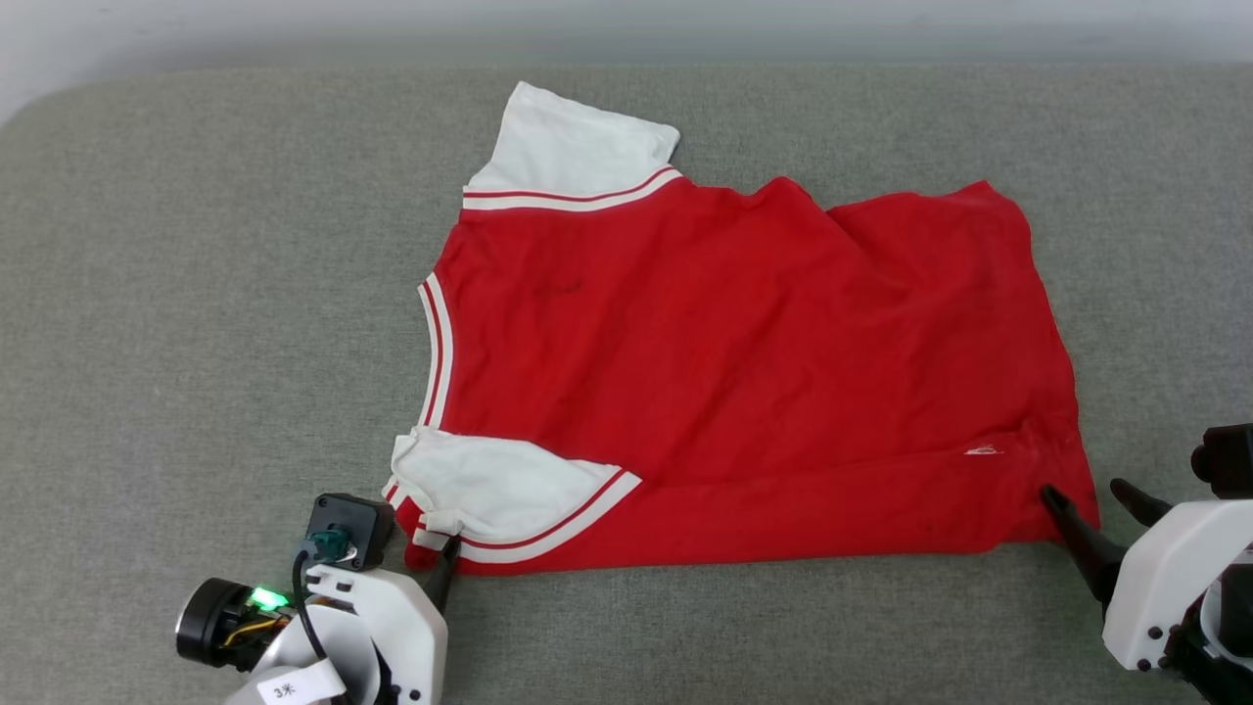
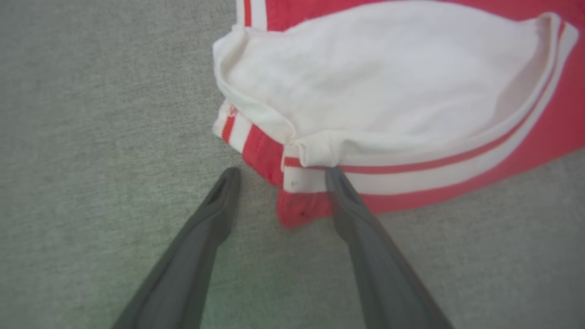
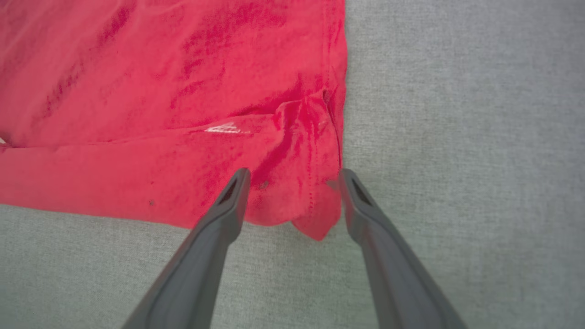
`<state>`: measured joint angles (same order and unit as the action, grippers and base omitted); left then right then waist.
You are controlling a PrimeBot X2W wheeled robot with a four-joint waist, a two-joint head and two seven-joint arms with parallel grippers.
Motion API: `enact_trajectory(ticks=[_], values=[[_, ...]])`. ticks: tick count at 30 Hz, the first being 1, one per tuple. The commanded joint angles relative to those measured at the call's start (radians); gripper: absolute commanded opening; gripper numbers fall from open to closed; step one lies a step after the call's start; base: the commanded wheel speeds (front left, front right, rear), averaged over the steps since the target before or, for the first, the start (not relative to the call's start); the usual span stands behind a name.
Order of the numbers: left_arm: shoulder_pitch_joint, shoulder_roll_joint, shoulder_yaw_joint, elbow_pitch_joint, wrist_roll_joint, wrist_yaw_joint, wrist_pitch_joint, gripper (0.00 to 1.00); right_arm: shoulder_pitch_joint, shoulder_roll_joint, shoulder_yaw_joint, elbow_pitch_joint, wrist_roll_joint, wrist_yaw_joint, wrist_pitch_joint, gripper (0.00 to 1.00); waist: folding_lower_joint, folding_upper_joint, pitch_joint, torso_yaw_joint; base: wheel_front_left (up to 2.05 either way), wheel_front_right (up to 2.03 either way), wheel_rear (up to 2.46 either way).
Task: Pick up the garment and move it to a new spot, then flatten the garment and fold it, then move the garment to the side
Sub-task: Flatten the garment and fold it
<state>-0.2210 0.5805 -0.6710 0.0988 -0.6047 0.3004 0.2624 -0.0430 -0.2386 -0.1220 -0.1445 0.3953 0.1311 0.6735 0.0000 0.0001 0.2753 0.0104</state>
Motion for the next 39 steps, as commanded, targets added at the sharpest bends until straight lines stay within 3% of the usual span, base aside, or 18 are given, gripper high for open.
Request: enact_trajectory(ticks=[1, 6, 13, 26, 27, 29, 39], values=[[0.027, -0.01, -0.026, 0.052, -0.011, -0.007, 0.035, 0.0, -0.012, -0.008, 0.003, 0.006, -0.007, -0.001, -0.004, 1.0, 0.0, -0.0001, -0.008, 0.004, 0.0, 0.0, 0.0], [0.04, -0.015, -0.029, 0.053, -0.023, -0.02, 0.016, 0.0, 0.003, -0.028, 0.017, 0.029, -0.028, -0.001, 0.003, 1.0, 0.0, -0.0001, -0.046, 0.021, 0.0, 0.0, 0.0], [0.031, -0.005, -0.006, -0.047, -0.007, -0.004, -0.043, 0.0, 0.007, -0.055, 0.024, 0.099, -0.101, -0.001, 0.019, 1.0, 0.0, -0.0001, -0.079, 0.053, 0.0, 0.0, 0.0], [0.012, 0.001, -0.03, -0.166, 0.026, -0.003, -0.046, 0.0, -0.043, 0.003, 0.031, 0.299, -0.172, -0.001, 0.109, 1.0, 0.0, -0.0001, -0.033, 0.095, 0.0, 0.0, 0.0], [0.012, 0.002, -0.03, -0.163, 0.024, -0.004, -0.044, 0.0, -0.041, 0.012, 0.034, 0.308, -0.168, -0.001, 0.122, 0.97, 0.0, -0.0001, -0.028, 0.096, 0.0, 0.0, 0.0], [0.009, 0.005, -0.032, -0.155, 0.023, -0.008, -0.043, 0.0, -0.039, 0.018, 0.041, 0.321, -0.162, -0.001, 0.137, 0.0, 0.0, -0.0001, -0.022, 0.097, 0.0, 0.0, 0.0], [0.033, 0.004, -0.051, -0.102, -0.003, -0.033, -0.031, 0.0, -0.019, 0.002, -0.016, 0.314, -0.145, -0.001, 0.119, 0.0, 0.0, -0.0001, -0.076, 0.091, 0.0, 0.0, 0.0]])
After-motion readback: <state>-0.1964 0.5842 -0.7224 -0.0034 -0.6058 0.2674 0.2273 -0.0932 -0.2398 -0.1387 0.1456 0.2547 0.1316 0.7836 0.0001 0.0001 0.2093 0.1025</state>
